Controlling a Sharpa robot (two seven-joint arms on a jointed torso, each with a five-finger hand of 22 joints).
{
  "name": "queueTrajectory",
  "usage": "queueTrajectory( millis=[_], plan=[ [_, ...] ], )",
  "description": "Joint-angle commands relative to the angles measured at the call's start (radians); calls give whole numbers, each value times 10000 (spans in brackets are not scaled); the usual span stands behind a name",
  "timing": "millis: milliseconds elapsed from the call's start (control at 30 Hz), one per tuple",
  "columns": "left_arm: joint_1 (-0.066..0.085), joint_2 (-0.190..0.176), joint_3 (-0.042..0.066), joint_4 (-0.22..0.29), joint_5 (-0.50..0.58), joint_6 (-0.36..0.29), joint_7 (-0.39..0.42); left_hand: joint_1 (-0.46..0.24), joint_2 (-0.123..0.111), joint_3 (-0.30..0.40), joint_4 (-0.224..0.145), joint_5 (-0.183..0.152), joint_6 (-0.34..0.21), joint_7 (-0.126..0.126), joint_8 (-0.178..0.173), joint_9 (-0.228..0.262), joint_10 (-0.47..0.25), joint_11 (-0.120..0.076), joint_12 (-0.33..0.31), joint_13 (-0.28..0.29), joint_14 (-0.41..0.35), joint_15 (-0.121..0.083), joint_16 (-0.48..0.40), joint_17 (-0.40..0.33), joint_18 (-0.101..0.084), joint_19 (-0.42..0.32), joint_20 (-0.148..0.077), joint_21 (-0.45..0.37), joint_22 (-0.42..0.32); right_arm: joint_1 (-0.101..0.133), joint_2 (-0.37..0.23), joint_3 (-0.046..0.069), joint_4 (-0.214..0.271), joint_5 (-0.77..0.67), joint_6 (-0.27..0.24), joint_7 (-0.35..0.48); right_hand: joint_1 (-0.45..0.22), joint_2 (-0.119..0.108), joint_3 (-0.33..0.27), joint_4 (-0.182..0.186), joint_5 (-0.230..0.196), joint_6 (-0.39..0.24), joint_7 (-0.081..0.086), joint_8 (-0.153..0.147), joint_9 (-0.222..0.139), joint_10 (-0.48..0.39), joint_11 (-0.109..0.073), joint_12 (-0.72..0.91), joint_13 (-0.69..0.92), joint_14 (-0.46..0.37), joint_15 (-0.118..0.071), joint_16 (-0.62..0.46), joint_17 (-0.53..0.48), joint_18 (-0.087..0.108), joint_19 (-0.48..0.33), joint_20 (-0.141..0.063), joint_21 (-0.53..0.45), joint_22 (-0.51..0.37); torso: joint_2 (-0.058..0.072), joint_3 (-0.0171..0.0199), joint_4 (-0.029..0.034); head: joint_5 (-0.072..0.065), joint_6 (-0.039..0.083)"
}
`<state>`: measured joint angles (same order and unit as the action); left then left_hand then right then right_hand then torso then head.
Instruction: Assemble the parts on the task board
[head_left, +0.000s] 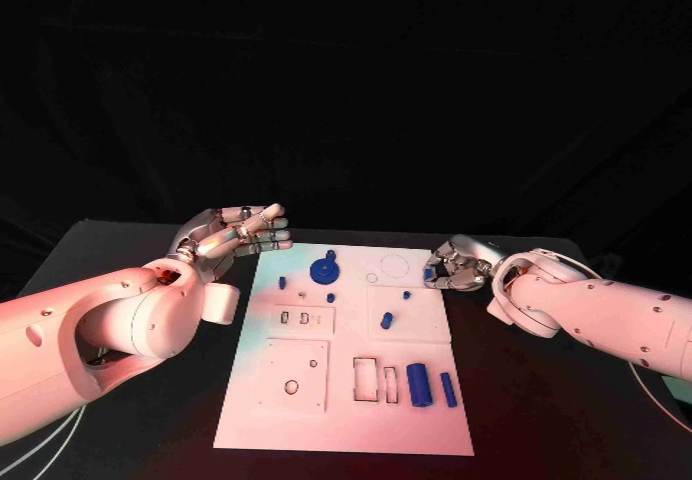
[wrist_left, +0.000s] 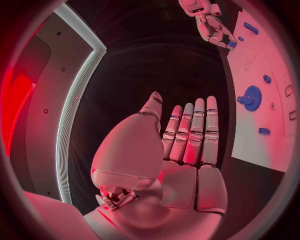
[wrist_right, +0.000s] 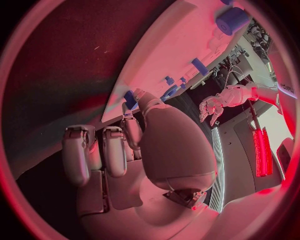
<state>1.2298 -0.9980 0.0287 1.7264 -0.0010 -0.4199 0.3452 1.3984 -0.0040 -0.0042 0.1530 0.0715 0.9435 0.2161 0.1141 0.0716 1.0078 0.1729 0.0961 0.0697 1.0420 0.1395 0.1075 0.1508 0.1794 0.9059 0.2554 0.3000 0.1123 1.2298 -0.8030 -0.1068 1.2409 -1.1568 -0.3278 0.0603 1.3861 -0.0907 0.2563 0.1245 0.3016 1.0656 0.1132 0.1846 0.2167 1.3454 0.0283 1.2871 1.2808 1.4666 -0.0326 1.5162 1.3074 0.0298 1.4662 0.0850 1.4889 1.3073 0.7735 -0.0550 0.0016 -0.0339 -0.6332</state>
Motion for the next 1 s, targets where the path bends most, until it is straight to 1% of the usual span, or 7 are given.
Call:
queueTrajectory(
  millis=[33,333,500,600,733,867,1000],
  plan=[
    [11,8,8,14,17,179,30,14,93,3,-44,-32,33,58,-38,-10,4,41,-36,-3,-26,10,-69,15,48,-72,-6,-35,-14,-7,12,0,24,-61,-422,-137,56,177,66,-19,86,170,-113,76,150,77,-41,36,17,814,-72,25,1648,-55,415,-95,50,1932,0,2,1,4,-5],
    [11,-6,8,-30,17,184,22,14,93,3,-44,-32,33,58,-38,-10,4,41,-36,-3,-26,10,-69,15,48,-72,-6,-35,-14,62,-148,33,765,27,-989,-564,1,245,160,-78,293,59,-109,101,195,77,-56,-10,-9,813,-106,17,1639,-58,422,-156,52,1943,-17,-4,-3,49,-27],
    [11,-3,7,-73,2,187,18,14,93,3,-44,-32,33,58,-38,-10,4,41,-36,-3,-26,10,-69,15,48,-72,-6,-35,-14,265,-197,52,1703,-173,-1130,-1098,-36,274,175,-67,267,23,-97,95,200,77,-46,-16,-9,817,-101,25,1655,-63,435,-157,67,1959,-24,-2,-5,88,-27],
    [10,40,5,-153,-10,194,18,16,100,2,-47,-32,34,58,-42,-10,5,42,-40,-3,-23,10,-77,18,48,-72,-6,-35,-16,366,13,57,2310,-518,-1199,-1521,-48,315,200,-65,260,6,-96,96,206,87,-44,-7,2,823,-98,39,1684,-78,472,-157,112,2001,-50,-6,-13,195,-63],
    [8,152,2,-294,1,199,18,17,105,1,-50,-32,34,59,-45,-10,6,42,-43,-3,-21,10,-83,20,48,-71,-5,-36,-18,408,463,46,2734,-822,-1188,-1861,-122,339,201,-32,235,-42,-77,85,209,92,-30,-6,7,822,-89,35,1678,-89,502,-156,147,2034,-61,1,-2,298,-85],
    [6,252,-2,-386,18,207,11,17,105,1,-50,-32,34,59,-45,-10,6,42,-43,-3,-21,10,-83,20,48,-71,-5,-36,-18,393,905,12,2985,-1226,-1228,-2077,-164,345,204,-19,204,-91,-63,69,208,92,-19,-5,11,825,-81,40,1688,-97,523,-152,172,2059,-59,-5,53,330,-120],
    [5,308,-4,-425,25,215,1,27,116,5,-57,-30,39,54,-47,-9,11,40,-45,-2,-18,10,-91,23,49,-70,-5,-36,-20,351,1321,-39,3018,-1582,-1228,-2344,-161,367,222,-25,207,-97,-66,71,212,96,-19,0,17,826,-79,43,1694,-107,548,-150,203,2087,-71,-6,38,429,-155]
  ],
)
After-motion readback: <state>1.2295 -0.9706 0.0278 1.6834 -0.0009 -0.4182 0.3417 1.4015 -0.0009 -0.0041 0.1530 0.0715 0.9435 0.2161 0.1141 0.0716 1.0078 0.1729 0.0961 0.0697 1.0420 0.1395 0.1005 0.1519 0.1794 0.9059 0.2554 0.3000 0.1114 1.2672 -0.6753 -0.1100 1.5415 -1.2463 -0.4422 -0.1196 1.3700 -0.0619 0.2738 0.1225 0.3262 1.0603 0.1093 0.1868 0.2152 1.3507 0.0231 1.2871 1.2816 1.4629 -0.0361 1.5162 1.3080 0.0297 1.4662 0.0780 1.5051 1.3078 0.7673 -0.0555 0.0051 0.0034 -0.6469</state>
